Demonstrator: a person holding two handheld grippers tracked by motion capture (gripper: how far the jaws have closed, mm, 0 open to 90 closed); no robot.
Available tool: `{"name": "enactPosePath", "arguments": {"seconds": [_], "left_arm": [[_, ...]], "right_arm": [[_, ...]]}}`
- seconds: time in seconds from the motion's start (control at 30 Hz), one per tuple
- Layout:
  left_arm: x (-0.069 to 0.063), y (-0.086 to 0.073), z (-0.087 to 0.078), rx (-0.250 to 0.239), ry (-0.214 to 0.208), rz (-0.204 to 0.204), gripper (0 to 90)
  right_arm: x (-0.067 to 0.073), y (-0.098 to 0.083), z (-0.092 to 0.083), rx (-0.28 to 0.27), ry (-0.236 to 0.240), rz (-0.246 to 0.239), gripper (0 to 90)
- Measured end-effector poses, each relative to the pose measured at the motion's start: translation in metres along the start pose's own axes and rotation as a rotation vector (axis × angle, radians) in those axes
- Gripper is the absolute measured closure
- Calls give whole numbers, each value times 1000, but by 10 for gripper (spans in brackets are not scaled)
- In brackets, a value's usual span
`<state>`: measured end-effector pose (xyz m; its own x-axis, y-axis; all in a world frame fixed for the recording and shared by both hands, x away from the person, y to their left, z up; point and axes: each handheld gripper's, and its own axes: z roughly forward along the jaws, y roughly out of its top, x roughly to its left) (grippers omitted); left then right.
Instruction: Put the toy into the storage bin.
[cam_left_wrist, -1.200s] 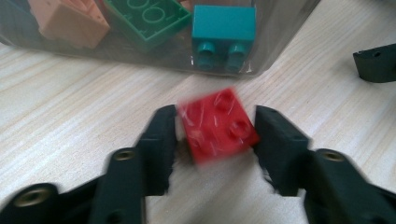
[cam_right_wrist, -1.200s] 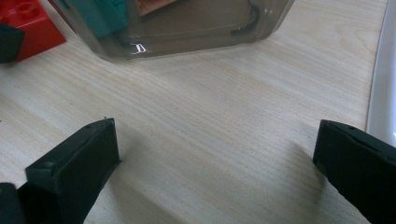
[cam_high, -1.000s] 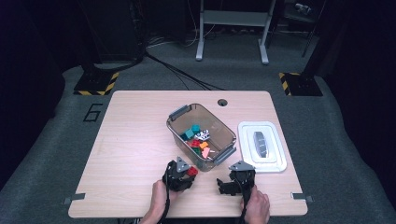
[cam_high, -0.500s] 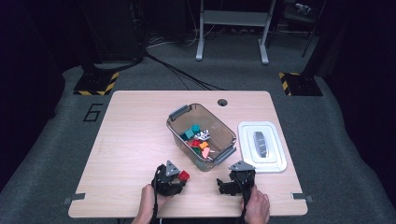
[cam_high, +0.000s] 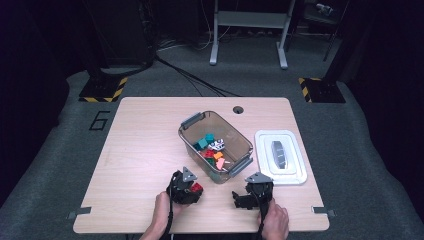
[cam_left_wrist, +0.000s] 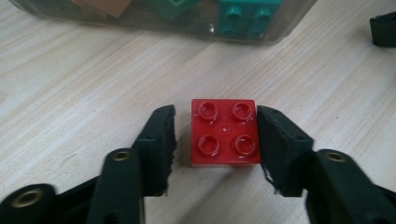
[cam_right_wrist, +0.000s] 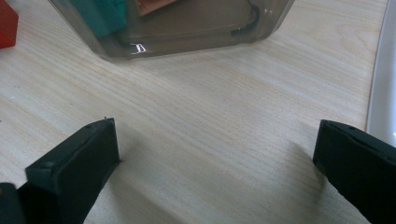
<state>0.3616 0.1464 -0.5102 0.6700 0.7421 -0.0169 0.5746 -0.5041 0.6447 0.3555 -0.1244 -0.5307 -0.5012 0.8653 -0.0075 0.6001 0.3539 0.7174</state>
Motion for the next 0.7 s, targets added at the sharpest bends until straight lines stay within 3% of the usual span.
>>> {"name": "enactPosePath", "arguments": {"seconds": [0.1, 0.43, 0.7], "left_arm": [[0, 1, 0, 4, -8, 15, 582], [9, 6, -11, -21, 5, 11, 589], [24, 15, -33, -58, 36, 5, 590]], "right_arm": [[0, 0, 0, 0, 0, 0, 0], [0, 0, 0, 0, 0, 0, 0], [0, 0, 0, 0, 0, 0, 0]]}}
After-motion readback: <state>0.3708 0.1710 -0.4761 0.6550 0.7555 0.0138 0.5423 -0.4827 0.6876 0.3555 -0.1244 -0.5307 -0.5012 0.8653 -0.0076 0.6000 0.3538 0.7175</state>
